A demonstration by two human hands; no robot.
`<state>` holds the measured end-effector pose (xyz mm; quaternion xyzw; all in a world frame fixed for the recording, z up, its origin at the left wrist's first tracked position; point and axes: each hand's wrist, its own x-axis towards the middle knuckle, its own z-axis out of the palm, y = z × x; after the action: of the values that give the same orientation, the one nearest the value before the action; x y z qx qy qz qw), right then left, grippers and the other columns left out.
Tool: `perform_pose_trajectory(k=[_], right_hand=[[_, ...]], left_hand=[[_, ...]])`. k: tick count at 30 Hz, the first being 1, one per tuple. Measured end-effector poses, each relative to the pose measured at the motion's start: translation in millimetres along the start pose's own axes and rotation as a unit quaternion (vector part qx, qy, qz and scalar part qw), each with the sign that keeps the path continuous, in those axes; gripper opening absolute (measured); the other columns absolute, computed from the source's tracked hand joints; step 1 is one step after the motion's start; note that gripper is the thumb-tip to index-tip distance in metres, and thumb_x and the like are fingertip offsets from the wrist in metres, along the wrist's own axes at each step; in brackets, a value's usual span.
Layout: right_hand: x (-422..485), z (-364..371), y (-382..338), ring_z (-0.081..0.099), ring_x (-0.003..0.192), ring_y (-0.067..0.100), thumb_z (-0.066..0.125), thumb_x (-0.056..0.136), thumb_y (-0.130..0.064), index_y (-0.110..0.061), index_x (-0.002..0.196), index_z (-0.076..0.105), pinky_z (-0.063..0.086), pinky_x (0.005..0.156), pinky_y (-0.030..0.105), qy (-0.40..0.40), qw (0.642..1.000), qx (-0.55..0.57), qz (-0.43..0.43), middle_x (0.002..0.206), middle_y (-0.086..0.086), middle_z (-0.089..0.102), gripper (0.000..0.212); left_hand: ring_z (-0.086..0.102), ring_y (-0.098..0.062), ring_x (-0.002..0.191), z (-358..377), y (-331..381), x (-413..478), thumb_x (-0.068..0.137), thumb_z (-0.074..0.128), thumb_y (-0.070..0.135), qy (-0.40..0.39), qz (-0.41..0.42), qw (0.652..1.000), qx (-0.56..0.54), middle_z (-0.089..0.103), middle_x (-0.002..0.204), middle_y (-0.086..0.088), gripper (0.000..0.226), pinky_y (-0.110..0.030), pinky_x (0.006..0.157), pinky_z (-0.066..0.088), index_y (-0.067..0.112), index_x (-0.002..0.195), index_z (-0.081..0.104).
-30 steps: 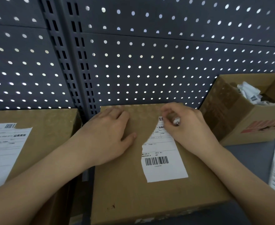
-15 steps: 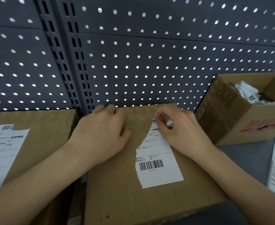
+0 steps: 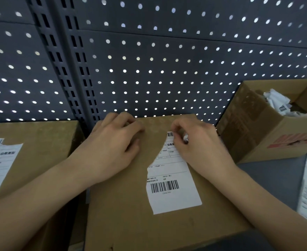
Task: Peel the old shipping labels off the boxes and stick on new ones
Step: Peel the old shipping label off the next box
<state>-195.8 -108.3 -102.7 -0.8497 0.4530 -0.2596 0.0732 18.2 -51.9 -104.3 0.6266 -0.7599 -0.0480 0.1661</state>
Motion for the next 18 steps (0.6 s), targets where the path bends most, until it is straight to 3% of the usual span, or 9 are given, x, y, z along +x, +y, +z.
perform_pose_trajectory(k=[4,8,12,18], right_hand=[[0.3,4.7,-2.8,0.053,0.064,0.013,0.061,0.087,-0.001,-0.012,0.090,0.064,0.049,0.057,0.032,0.005,1.000,-0.020,-0.019,0.080,-0.003,0.057,0.011],[1.6,6.6,-4.0,0.046,0.060,0.012,0.060,0.084,0.002,-0.011,0.090,0.064,0.046,0.052,0.031,-0.001,0.999,-0.035,-0.020,0.081,-0.003,0.055,0.015],[3.6,9.0,-1.9,0.056,0.073,0.018,0.057,0.084,0.003,-0.013,0.089,0.065,0.052,0.059,0.038,-0.007,0.999,-0.034,-0.022,0.088,-0.001,0.061,0.018],[4.1,10.2,-2.6,0.056,0.079,0.018,0.055,0.084,0.004,-0.015,0.088,0.063,0.051,0.062,0.039,0.001,0.999,-0.028,-0.023,0.091,-0.005,0.060,0.021]], left_hand=[[0.045,-0.019,0.110,3.2,-1.3,0.1,0.090,0.036,0.037,0.009,0.009,1.000,-0.015,0.051,0.118,0.009,0.041,-0.048,0.097,0.044,0.029,0.125,0.057],[0.044,-0.019,0.112,4.7,-4.7,0.4,0.091,0.035,0.036,0.010,0.015,1.000,-0.023,0.050,0.120,0.009,0.042,-0.049,0.098,0.044,0.030,0.127,0.055],[0.043,-0.017,0.113,6.1,-5.8,0.5,0.090,0.033,0.039,0.014,0.012,0.999,-0.028,0.049,0.120,0.011,0.043,-0.048,0.099,0.043,0.032,0.127,0.054],[0.041,-0.016,0.114,7.6,-9.6,0.6,0.088,0.029,0.045,0.016,0.014,0.999,-0.045,0.047,0.120,0.015,0.047,-0.045,0.102,0.040,0.035,0.126,0.053]])
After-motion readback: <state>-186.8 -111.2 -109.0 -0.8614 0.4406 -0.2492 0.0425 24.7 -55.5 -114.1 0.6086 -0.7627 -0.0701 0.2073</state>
